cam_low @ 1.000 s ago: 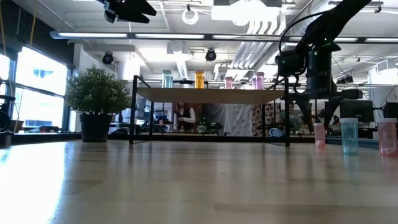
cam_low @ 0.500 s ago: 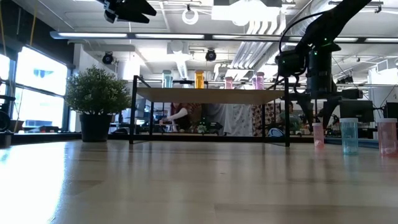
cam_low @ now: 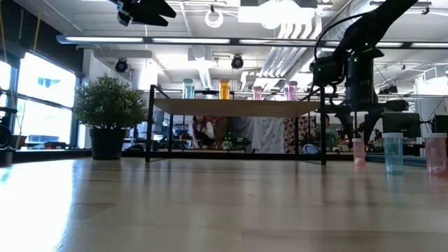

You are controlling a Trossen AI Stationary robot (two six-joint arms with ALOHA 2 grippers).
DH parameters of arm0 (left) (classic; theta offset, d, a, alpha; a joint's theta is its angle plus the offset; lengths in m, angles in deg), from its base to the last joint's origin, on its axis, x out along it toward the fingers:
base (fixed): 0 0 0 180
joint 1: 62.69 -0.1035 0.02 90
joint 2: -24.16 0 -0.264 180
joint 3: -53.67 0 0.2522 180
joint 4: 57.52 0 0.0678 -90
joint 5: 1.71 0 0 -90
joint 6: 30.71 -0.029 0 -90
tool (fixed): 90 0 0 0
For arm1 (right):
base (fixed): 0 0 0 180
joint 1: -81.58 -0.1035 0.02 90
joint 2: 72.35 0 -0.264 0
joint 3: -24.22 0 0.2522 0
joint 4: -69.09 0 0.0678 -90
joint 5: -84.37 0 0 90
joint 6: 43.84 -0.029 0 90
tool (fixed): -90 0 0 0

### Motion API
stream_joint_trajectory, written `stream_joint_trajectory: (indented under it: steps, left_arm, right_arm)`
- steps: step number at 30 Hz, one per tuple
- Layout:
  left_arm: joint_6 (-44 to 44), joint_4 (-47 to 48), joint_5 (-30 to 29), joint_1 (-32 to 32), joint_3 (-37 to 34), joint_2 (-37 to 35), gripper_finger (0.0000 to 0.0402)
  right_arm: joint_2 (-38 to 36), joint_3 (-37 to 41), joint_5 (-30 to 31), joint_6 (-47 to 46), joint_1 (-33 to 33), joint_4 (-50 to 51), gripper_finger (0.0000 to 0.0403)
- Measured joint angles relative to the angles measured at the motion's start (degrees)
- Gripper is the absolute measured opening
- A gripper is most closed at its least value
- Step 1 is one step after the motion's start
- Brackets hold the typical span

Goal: Pick and place medicine bottles onto shelf by color
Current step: Put the top pink pill bottle on the shelf aligned with the other pink pill bottle

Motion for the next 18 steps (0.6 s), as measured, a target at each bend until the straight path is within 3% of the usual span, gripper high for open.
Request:
stream_joint_trajectory:
  steps: [8,18]
  left_arm:
    - [0.0,0.0,0.0,0.0,0.0,0.0,0.0275]
    - [0.0,0.0,0.0,0.0,0.0,0.0,0.0275]
  right_arm:
    - [-1.9,0.0,-1.7,6.5,0.0,0.2,0.0117]
    - [-9.2,-0.1,-2.4,12.9,0.0,1.7,0.0117]
